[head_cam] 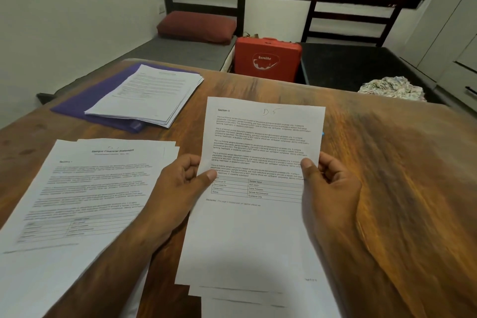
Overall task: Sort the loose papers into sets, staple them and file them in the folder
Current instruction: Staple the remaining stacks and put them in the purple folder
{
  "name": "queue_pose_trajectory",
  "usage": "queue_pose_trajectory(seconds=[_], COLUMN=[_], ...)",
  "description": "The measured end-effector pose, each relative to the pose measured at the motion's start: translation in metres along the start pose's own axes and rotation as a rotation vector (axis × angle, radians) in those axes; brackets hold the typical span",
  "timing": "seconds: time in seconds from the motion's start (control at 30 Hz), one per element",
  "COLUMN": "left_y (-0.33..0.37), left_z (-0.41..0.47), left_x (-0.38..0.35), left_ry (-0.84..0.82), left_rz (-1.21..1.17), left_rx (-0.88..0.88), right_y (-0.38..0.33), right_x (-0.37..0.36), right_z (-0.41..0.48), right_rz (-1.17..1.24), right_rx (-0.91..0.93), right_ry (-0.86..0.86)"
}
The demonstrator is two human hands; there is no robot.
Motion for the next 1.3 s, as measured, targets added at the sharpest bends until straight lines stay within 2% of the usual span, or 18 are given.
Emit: queue_pose_trajectory(seconds=[0.23, 0.33, 0.43, 0.57, 0.73, 0.83, 0.93, 1.0, 1.1, 1.3], left_y=[0.002, 0.010, 0.027, 0.044, 0.040, 0.033, 0.029, 0.032, 0.037, 0.042], left_z=[0.000, 0.003, 0.008, 0.014, 0.013, 0.007, 0.002, 0.000, 0.001, 0.017], left_x=[-0.004, -0.011, -0.033, -0.100, -0.187, -0.232, -0.256, -0.259, -0.249, -0.164], left_ry=[-0.001, -0.005, -0.019, -0.154, -0.305, -0.393, -0.403, -0.367, -0.345, -0.178], left_rz=[0.065, 0.151, 0.216, 0.199, 0.312, 0.451, 0.722, 0.850, 0.855, 0.917], left_rx=[0.002, 0.000, -0.040, -0.023, 0.011, -0.015, -0.096, -0.146, -0.167, -0.237], right_y=[0.000, -0.012, -0.039, -0.067, -0.079, -0.085, -0.085, -0.085, -0.091, -0.063], right_x=[0.001, 0.009, 0.028, 0.086, 0.171, 0.204, 0.221, 0.219, 0.190, 0.079], right_z=[0.003, 0.007, 0.018, 0.044, 0.061, 0.058, 0.056, 0.055, 0.049, 0.031], right_rz=[0.016, -0.066, -0.281, -0.555, -0.943, -1.180, -1.344, -1.431, -1.458, -1.346], right_rx=[-0.014, -0.009, 0.032, 0.083, 0.072, 0.028, -0.041, -0.058, 0.036, 0.156], right_ry=[0.020, 0.032, 0.013, 0.077, 0.177, 0.205, 0.183, 0.145, 0.142, -0.104])
Point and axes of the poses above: each hand's wrist, its own z-axis towards the middle knuckle, its own x-axis out of the back of the hand, y = z × x, the point moved 10 cm from there along z, towards the middle knuckle, and after that the axes turned 2 degrees about -z, right-handed, at the moved point
